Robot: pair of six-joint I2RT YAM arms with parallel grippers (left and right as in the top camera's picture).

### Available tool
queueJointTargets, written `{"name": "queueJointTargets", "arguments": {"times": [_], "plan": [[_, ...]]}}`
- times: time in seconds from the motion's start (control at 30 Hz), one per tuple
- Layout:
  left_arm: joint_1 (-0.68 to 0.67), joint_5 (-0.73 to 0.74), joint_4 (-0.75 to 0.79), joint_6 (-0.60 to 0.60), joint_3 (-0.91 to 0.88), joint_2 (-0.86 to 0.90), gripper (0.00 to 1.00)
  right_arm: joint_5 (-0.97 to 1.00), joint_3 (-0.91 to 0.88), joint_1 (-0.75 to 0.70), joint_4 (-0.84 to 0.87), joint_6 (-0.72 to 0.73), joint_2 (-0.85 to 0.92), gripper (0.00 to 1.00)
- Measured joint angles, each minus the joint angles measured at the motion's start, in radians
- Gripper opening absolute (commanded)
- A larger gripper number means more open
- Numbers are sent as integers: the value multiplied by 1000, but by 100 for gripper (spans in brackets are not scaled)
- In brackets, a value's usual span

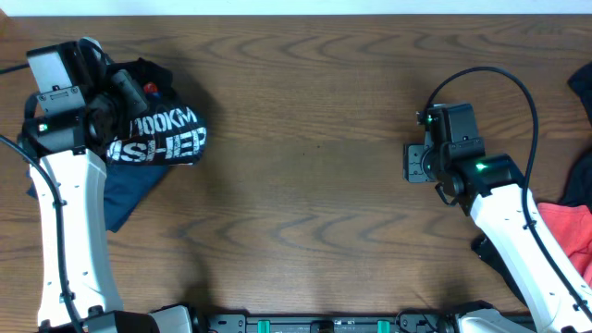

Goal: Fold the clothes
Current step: 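Carry the bundle left and place it on the navy garment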

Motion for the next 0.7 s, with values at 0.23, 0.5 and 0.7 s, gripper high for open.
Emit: {"name": "queueJointTargets", "arguments": {"times": [0.23,0.5,0.7], "plan": [[27,-144,10,-7,-1,85,6,1,0,-2,0,0,0,59],[161,-204,203,-7,-8,333,6,1,0,-2,-5,0,0,60],[267,-217,314,-10,-21,395,45,1,0,-2,-16,0,0,60]]}}
